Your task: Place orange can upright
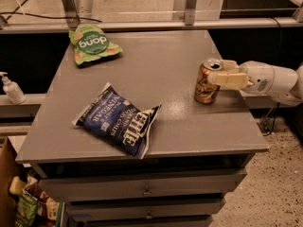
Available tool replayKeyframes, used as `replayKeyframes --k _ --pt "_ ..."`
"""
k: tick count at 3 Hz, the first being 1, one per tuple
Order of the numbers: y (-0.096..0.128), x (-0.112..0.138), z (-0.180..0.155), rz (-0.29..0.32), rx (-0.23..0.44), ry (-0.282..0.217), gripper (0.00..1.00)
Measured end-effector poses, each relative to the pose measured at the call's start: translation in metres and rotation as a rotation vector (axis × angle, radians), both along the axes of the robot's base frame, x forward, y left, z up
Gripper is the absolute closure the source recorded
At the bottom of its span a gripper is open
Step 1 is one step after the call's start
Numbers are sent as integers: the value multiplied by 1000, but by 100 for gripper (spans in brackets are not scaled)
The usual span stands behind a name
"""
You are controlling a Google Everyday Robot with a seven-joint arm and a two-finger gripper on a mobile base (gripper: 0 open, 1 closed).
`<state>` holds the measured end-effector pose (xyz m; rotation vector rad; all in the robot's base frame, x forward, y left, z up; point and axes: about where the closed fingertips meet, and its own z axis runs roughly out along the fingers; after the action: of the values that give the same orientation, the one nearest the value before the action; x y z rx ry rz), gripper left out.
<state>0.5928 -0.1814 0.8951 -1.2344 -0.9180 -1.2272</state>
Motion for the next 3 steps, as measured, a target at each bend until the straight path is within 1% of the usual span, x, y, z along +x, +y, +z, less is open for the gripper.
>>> replayKeyframes --k 2,3 --pt "-10 -16 5 18 74 -36 12" --pt "-10 -24 15 41 102 -58 0"
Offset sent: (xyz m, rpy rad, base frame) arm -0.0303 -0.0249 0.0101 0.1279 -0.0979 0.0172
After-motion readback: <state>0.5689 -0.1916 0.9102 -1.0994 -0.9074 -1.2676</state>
